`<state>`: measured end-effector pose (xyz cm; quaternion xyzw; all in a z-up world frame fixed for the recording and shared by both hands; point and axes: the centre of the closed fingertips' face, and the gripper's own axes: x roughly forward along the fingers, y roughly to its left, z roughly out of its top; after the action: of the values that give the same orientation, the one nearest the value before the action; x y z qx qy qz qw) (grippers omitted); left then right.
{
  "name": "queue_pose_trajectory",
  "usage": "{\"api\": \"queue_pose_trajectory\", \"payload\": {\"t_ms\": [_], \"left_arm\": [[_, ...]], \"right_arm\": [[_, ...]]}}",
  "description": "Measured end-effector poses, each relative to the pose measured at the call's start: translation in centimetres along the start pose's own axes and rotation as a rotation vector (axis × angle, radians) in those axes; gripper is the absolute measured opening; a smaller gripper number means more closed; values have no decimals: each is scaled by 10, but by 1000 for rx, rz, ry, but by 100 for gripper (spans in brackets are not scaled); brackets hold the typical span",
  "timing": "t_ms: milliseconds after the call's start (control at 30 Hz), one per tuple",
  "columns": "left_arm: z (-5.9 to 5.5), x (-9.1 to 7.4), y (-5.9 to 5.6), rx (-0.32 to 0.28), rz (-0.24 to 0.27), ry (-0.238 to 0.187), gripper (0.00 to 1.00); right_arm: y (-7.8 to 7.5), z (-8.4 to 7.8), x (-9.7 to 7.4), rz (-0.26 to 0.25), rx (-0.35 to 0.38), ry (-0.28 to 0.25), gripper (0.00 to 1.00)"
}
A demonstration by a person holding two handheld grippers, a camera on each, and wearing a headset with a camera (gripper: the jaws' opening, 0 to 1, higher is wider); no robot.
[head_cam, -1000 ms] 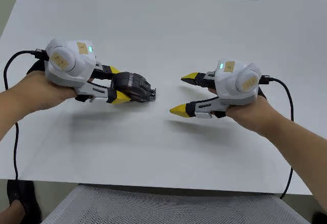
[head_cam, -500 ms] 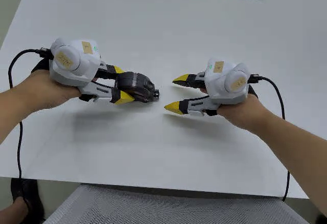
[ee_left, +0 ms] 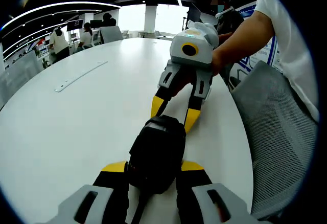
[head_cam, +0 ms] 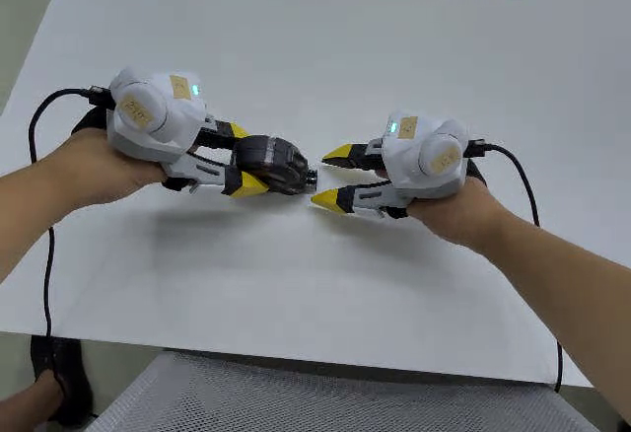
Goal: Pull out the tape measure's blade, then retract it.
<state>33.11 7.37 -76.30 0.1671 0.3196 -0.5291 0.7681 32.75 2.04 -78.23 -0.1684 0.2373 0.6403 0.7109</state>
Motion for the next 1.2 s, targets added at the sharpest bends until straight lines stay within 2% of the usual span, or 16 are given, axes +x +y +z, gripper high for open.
{"api": "queue_pose_trajectory", "payload": {"t_ms": [600,1200], "left_arm": [[0,0,0,4,-4,-1,33],[-1,2,1,22,-8,10,33]], "right_arm": [[-3,-3,12,17,-35,6,15],[-1,1,12,45,-77,-3,12]]}}
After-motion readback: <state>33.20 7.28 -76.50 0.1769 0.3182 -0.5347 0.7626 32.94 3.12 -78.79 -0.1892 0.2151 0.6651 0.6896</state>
